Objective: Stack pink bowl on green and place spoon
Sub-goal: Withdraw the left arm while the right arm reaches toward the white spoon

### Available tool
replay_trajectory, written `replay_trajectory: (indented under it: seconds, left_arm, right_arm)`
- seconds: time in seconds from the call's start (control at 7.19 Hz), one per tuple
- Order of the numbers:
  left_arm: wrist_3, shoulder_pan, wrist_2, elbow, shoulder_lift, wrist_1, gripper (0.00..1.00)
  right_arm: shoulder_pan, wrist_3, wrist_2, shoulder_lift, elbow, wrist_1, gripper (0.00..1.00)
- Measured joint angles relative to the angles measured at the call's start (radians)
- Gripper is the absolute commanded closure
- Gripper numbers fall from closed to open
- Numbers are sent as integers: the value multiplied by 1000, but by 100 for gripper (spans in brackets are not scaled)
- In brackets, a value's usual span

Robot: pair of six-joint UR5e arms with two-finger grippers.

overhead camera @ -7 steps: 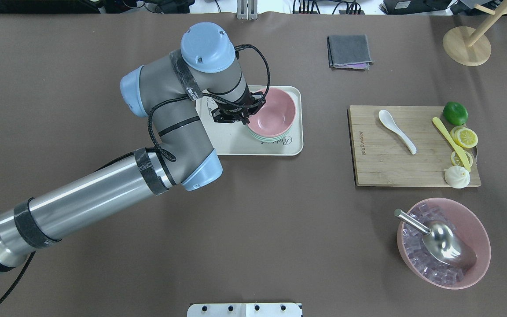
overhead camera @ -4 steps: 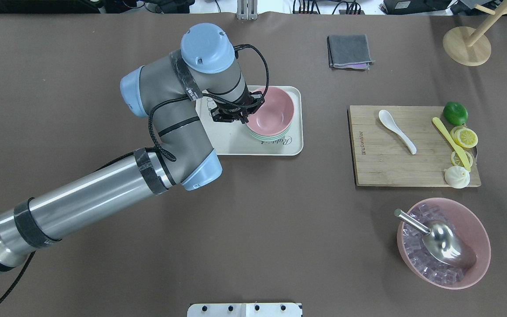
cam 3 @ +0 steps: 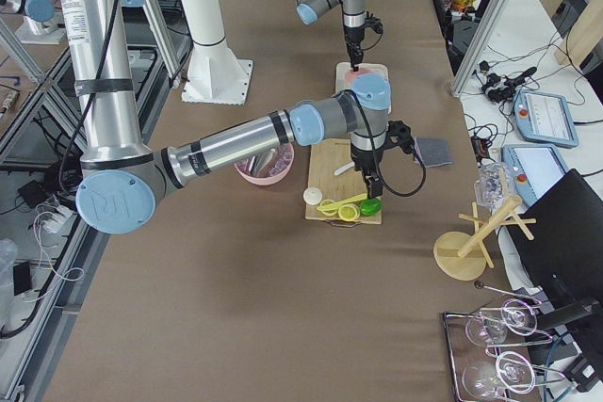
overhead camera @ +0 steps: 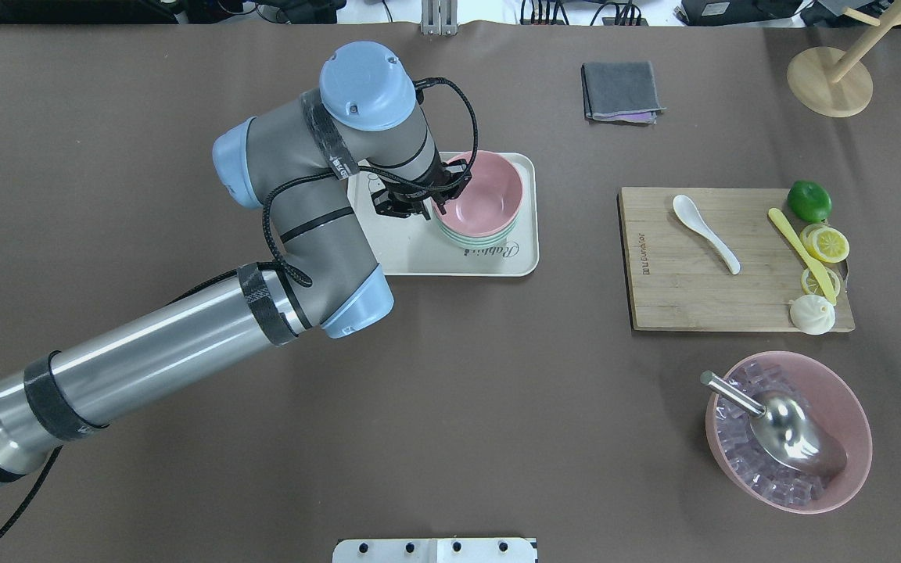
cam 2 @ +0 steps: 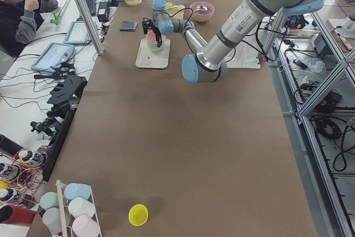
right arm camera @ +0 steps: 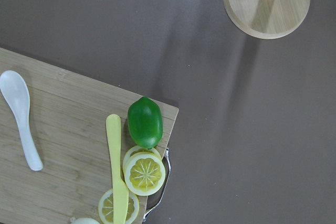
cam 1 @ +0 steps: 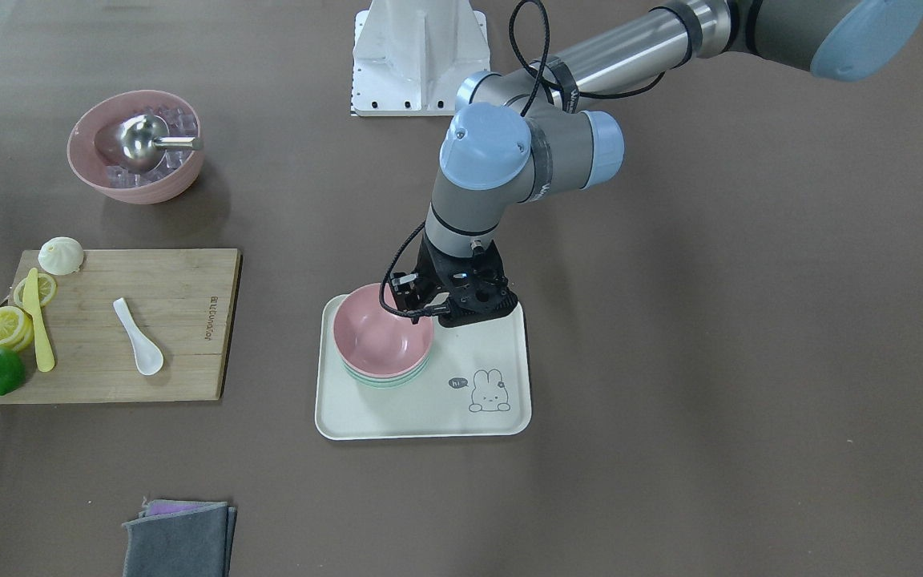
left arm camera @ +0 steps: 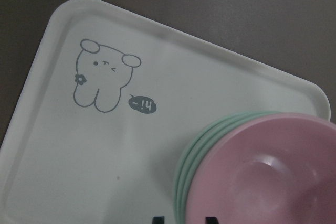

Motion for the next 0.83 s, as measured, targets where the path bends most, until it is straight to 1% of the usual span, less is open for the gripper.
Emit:
replay_trajectory:
  seconds: [0.14,0.28,0.42,0.56,0.7,0.83]
  left_arm:
    - [53,-44,-59,-25,37,5,1]
    - [149,-113,-151,-78,117,9,1]
    - [278,-198,-241,-137,220,12,1]
    - [430,-288,-307,-177,321,14,1]
    - [585,-371,-349,-196,405,20,1]
    - [766,-460,-380,-207,476,54,1]
  right_arm:
    - [-6,12,0,4,-1,0,0]
    - [-18,22,0,11,-4,0,0]
    - [-36,28,-1,21,-9,0,0]
    - [-52,30,-1,29,-13,0,0]
    - [-65,31,-1,33,-15,0,0]
    - [-80,39,-1,37,-16,1,0]
